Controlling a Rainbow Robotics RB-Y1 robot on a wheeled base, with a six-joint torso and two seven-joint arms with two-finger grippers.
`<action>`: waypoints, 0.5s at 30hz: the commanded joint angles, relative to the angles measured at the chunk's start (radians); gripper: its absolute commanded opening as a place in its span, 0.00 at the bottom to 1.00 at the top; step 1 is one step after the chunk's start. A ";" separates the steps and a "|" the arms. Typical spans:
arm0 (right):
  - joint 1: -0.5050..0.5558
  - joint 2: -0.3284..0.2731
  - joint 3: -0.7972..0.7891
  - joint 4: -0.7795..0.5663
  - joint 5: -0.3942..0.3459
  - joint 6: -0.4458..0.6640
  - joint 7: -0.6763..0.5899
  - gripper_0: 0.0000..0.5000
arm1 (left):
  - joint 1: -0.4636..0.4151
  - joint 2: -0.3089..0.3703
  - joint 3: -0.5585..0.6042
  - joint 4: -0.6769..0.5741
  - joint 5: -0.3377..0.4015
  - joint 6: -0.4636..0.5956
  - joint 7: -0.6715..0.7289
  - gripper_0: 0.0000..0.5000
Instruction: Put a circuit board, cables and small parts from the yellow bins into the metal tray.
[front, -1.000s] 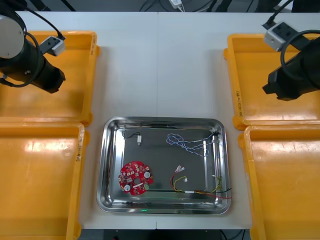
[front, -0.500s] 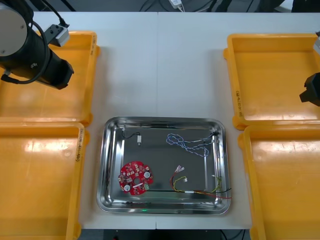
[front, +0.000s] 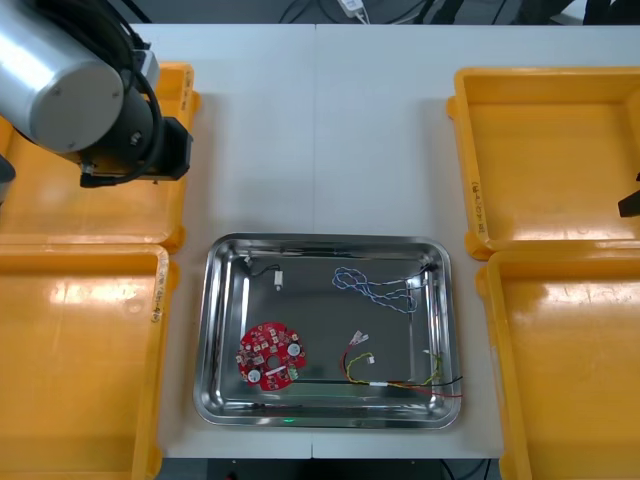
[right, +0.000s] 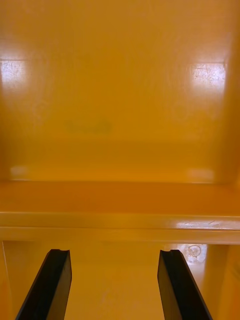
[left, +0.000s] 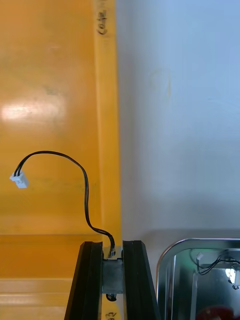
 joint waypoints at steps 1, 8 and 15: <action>0.042 -0.048 -0.032 -0.025 -0.014 -0.026 -0.068 1.00 | -0.027 -0.064 -0.095 -0.048 -0.071 0.008 0.110 0.00; 0.125 -0.048 -0.037 -0.096 -0.017 -0.071 -0.136 1.00 | -0.026 -0.121 -0.196 -0.065 -0.132 0.008 0.228 0.00; 0.137 -0.048 -0.040 -0.124 -0.025 -0.075 -0.151 1.00 | -0.010 -0.160 -0.282 -0.078 -0.146 0.003 0.349 0.00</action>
